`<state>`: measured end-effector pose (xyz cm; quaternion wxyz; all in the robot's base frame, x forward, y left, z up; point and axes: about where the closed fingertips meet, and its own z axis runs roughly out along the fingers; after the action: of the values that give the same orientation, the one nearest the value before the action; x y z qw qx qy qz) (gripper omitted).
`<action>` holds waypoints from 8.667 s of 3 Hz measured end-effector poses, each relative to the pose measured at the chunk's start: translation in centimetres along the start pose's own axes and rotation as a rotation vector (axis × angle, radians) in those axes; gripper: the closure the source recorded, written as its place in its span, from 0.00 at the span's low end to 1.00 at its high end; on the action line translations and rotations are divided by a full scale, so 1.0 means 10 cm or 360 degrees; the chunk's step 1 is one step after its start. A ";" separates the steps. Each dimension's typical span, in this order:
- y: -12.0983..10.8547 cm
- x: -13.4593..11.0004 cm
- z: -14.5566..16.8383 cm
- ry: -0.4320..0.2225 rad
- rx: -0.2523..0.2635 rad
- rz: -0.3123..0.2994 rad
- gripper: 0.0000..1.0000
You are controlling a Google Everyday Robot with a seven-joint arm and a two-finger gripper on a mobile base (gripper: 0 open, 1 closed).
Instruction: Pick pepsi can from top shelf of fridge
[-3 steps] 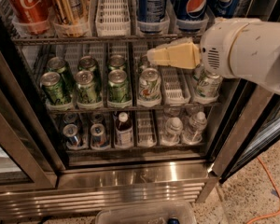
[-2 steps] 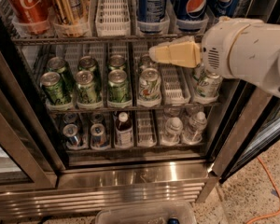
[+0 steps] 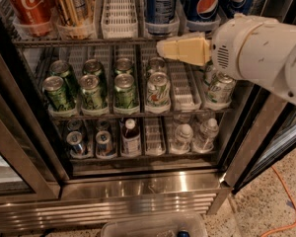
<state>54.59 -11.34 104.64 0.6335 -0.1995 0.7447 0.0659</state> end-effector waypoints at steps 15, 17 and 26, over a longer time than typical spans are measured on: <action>-0.37 -0.13 0.49 -0.0284 0.0425 0.0176 0.27; -0.43 -0.16 0.52 -0.0284 0.0458 0.0173 0.31; -0.47 -0.45 0.54 -0.0402 0.0485 0.0162 1.00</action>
Offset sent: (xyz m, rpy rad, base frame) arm 0.0125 -0.0031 0.0002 0.0476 -0.0494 -0.0610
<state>61.89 -12.72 108.72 0.7407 -0.0535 0.6697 0.0088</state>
